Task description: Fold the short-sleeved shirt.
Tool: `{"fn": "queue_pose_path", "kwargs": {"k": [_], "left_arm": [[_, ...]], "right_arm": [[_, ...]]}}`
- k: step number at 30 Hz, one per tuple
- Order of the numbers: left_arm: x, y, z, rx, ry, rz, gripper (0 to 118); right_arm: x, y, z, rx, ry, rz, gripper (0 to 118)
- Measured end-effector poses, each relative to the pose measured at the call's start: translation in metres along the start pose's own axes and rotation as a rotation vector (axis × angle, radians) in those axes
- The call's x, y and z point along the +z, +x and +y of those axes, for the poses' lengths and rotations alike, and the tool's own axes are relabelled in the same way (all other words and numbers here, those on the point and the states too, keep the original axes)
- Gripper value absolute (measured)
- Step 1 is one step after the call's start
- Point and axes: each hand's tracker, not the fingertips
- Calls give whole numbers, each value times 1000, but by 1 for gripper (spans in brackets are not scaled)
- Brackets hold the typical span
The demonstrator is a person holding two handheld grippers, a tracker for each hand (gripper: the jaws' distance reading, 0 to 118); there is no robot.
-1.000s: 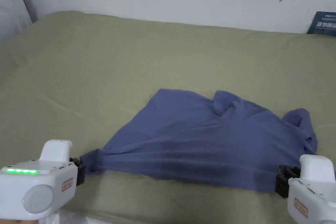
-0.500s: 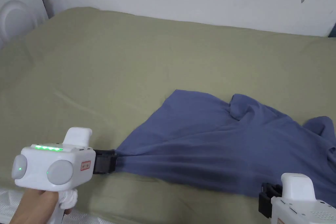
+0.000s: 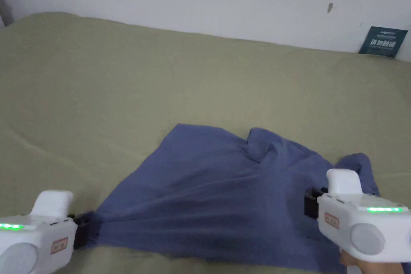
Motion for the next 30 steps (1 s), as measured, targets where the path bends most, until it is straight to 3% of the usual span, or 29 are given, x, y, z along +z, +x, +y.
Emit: {"fn": "queue_pose_path", "kwargs": {"k": [8, 9, 10, 11, 12, 13, 14, 16, 17, 19, 20, 21, 23, 26, 30], "left_arm": [[4, 2, -1, 23, 0, -11, 1], [4, 2, -1, 22, -4, -13, 1], [4, 3, 0, 24, -6, -12, 1], [2, 2, 0, 30, -7, -14, 2], [2, 2, 2, 32, -10, -14, 2], [1, 3, 3, 32, -13, -11, 2], [1, 3, 4, 30, -14, -10, 2], [-7, -8, 2, 24, -20, -13, 2], [-9, -10, 3, 20, -22, -12, 2], [-8, -3, 3, 16, -24, -1, 2], [-7, 1, 2, 18, -24, -3, 2], [-6, 1, 3, 18, -25, -2, 2], [-1, 4, 4, 22, -24, -10, 2], [11, 8, 9, 5, -3, -45, 1], [35, -1, 26, 13, 68, -60, 1]], "right_arm": [[-111, 56, 91, 39, -136, -32, 11], [-122, 60, 94, 35, -156, -13, 22], [-132, 63, 96, 29, -191, 17, 41], [-141, 64, 96, 46, -219, 11, 69], [-147, 63, 95, 58, -248, 8, 111], [-154, 62, 91, 84, -279, -11, 116], [-152, 62, 92, 107, -219, -15, 109], [-165, 62, 84, 120, -275, -34, 106], [-164, 64, 82, 98, -262, -28, 104], [-157, 67, 83, 20, -262, 12, 85], [-150, 63, 83, 26, -249, 10, 62], [-140, 60, 85, 45, -213, 1, 9], [-121, 56, 88, 43, -148, 32, 9], [-82, 44, 93, 150, -105, -18, 9], [-5, 49, 110, 125, 19, 17, 9]]}}
